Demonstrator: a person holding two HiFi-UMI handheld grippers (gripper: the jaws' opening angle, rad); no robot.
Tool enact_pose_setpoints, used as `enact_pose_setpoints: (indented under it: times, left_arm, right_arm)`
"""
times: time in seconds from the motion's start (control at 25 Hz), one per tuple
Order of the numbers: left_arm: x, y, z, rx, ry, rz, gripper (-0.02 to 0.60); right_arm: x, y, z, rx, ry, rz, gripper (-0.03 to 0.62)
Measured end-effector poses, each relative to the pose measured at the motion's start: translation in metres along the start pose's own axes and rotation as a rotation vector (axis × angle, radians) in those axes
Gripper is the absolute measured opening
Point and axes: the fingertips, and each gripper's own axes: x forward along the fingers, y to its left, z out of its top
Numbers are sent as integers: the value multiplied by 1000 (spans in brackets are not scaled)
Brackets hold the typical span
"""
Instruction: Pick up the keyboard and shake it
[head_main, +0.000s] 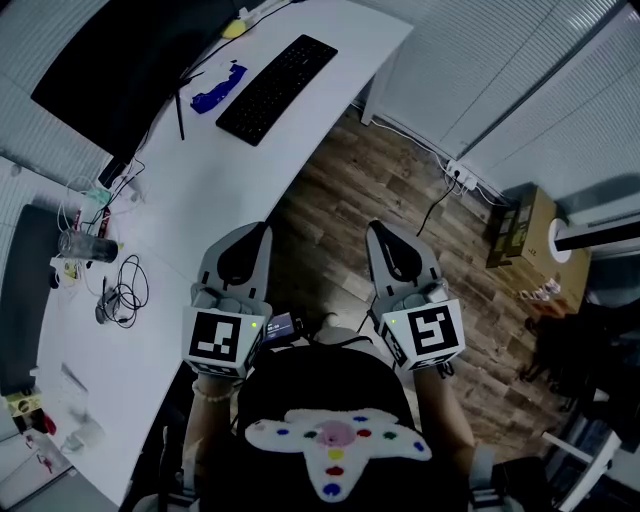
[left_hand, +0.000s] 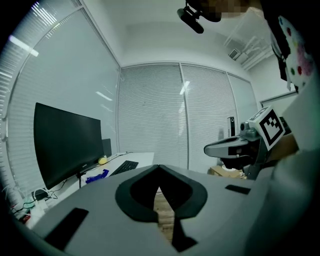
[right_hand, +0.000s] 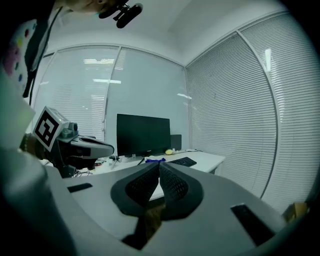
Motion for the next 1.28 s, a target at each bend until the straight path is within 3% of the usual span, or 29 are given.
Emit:
enact_pose_setpoints:
  times: [0.12,0.28,0.44,0.64,0.8,1.08,1.28]
  left_arm:
    - [0,-5,1,10,-7,13,17]
    - [0,-11,4,-11,-21,48,17]
    - [-1,-21,8,-20,-35,82,17]
    - [1,-31,12,-49,-75,81,17]
    - [4,-22,20,-104,-118,122,17]
    - [28,-3,12,-95,-97,173,17]
    - [67,14,15,-85,-106,159,17]
  right_arm:
    - [-4,-5,0,10,-12,5,35]
    - [-13,-12,-4,-60,2,11,37]
    - [-21,-11,6,-80,-60,40,37]
    - [-27,-22,3,-75,-67,52,37]
    - [-28,-32,-5,-37,-19,25,37]
    - [-12,-53,-14,-41,-24,18,37]
    - [19,-80,-14,-9,-9,-8,37]
